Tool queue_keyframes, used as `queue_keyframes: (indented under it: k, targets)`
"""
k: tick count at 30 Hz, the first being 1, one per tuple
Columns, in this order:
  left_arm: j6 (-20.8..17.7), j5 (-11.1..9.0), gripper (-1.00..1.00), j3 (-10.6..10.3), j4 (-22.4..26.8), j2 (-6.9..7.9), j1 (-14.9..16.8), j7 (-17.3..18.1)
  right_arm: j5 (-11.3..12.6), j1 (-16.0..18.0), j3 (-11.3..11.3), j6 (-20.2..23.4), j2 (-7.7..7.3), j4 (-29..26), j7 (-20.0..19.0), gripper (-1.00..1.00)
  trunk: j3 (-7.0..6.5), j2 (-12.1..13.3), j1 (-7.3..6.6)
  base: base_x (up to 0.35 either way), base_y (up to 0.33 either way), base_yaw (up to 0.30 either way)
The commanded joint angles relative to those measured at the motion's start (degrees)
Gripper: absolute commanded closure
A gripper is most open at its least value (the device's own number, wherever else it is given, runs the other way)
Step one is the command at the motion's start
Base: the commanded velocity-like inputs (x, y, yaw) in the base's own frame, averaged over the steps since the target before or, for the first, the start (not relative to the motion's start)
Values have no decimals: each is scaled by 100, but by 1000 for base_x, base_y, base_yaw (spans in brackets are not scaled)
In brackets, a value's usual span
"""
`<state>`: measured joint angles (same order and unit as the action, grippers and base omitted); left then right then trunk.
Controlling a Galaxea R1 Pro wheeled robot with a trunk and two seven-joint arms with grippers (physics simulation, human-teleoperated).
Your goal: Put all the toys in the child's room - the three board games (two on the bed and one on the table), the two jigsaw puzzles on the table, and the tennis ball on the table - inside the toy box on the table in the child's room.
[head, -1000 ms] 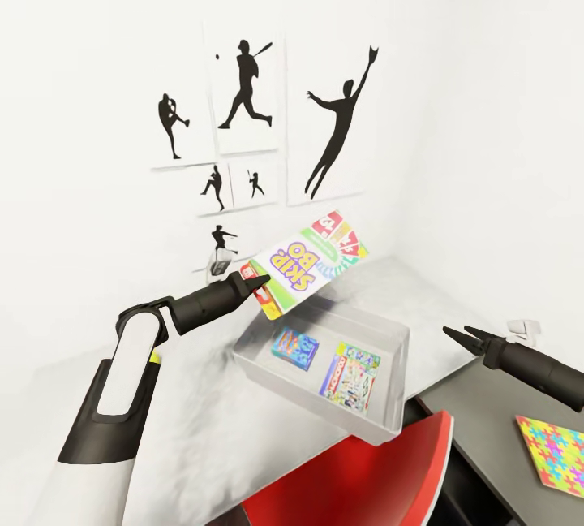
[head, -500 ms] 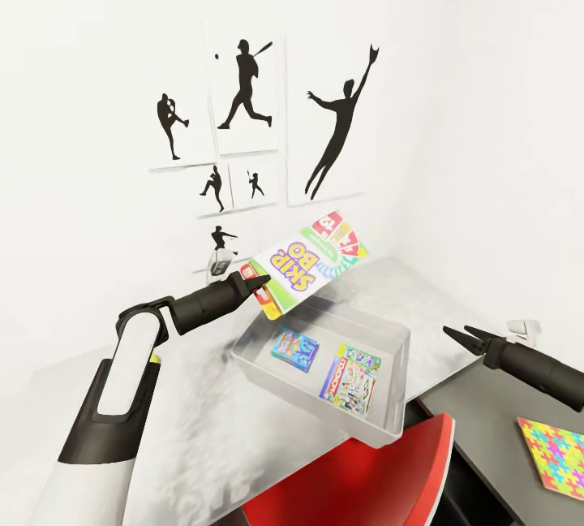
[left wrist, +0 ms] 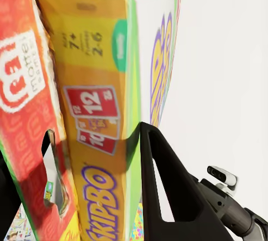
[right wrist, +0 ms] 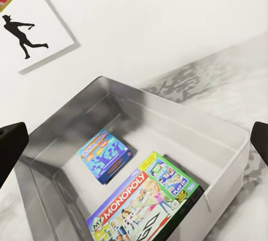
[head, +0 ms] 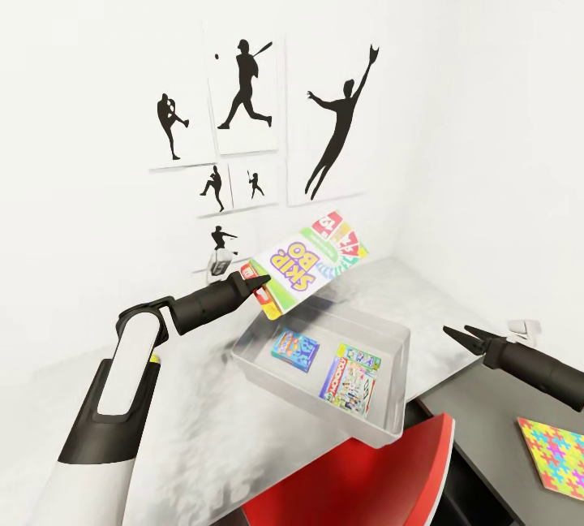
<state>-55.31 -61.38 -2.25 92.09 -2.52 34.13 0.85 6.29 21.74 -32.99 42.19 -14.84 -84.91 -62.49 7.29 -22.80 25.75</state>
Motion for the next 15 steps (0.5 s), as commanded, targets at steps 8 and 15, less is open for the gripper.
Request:
queue_keyframes:
  k: [8, 15]
  targets:
    - [-18, 5, 100, -10, 2, -2, 6, -20, 19, 1, -1, 33, -1, -8, -9, -100, 12, -13, 4, 48, -55, 22]
    - [-10, 15, 100, -205, -1, 8, 6, -46, 17, -19, -4, 28, -1, -14, -7, -100, 12, -13, 4, 132, -142, 144]
